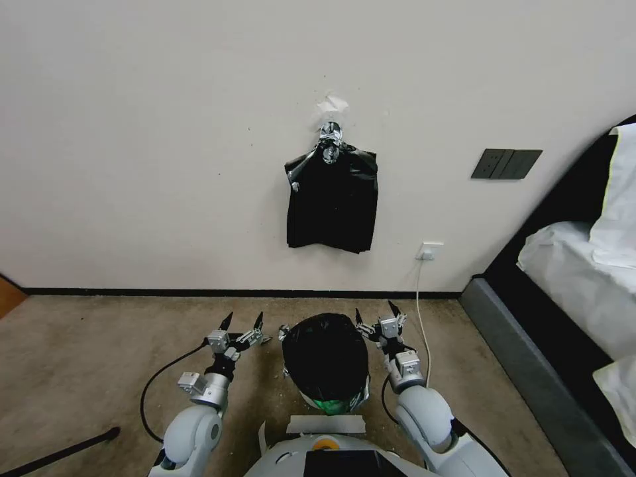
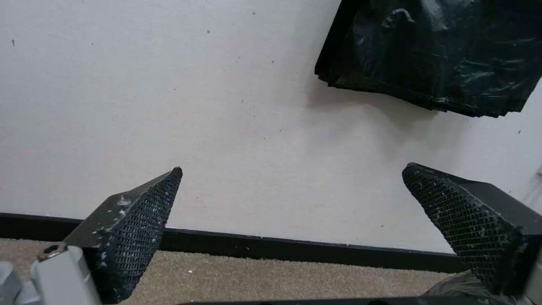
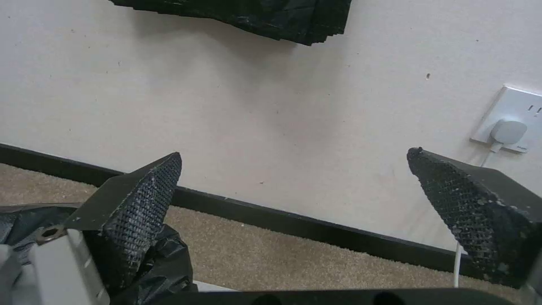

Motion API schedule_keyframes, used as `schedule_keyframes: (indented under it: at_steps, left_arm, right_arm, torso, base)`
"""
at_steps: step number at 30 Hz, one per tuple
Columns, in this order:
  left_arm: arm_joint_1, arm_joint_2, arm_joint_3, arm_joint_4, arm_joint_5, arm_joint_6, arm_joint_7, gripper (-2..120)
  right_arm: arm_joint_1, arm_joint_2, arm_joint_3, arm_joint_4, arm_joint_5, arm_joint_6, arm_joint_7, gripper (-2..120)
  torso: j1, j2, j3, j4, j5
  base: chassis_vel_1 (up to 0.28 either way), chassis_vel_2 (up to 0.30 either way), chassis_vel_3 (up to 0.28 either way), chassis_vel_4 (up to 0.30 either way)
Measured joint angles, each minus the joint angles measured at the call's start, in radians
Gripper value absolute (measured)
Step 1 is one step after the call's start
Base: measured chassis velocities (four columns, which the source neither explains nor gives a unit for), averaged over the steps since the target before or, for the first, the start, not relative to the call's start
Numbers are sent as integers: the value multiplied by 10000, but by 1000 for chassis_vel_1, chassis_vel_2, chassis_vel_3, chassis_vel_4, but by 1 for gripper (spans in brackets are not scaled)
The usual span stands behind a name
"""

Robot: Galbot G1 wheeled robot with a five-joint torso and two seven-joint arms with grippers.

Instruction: Place a trash bag onto the trash bin.

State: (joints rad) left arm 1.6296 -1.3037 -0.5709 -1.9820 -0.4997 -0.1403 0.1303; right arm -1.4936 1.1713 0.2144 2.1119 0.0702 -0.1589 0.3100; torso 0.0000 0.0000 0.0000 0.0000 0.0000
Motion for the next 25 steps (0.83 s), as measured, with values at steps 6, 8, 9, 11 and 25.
schedule_keyframes:
  at_steps: [6, 8, 9, 11, 25]
  left_arm:
    - [0, 0, 0, 0, -1, 4, -1, 100]
    - [0, 0, 0, 0, -2, 5, -1, 100]
    - [0, 0, 0, 0, -2, 5, -1, 100]
    - [0, 0, 0, -1, -2, 6, -1, 100]
    - [-1, 1, 1, -1, -2, 7, -2, 100]
  right_arm:
    - [2, 0, -1, 1, 3, -3, 0, 100]
    - [2, -1, -2, 1, 4, -4, -1, 100]
    - [2, -1, -2, 1, 4, -4, -1, 100]
    - [2, -1, -2, 1, 5, -4, 0, 100]
    - [3, -1, -3, 1, 9, -4, -1, 100]
  torso:
    - [0, 0, 0, 0, 0]
    - [0, 0, 0, 0, 0]
    - [0, 0, 0, 0, 0]
    - [0, 0, 0, 0, 0]
    - [0, 0, 0, 0, 0]
  base:
    - [0, 0, 0, 0]
    - [0, 0, 0, 0]
    - [0, 0, 0, 0]
    - [0, 0, 0, 0]
    - [0, 0, 0, 0]
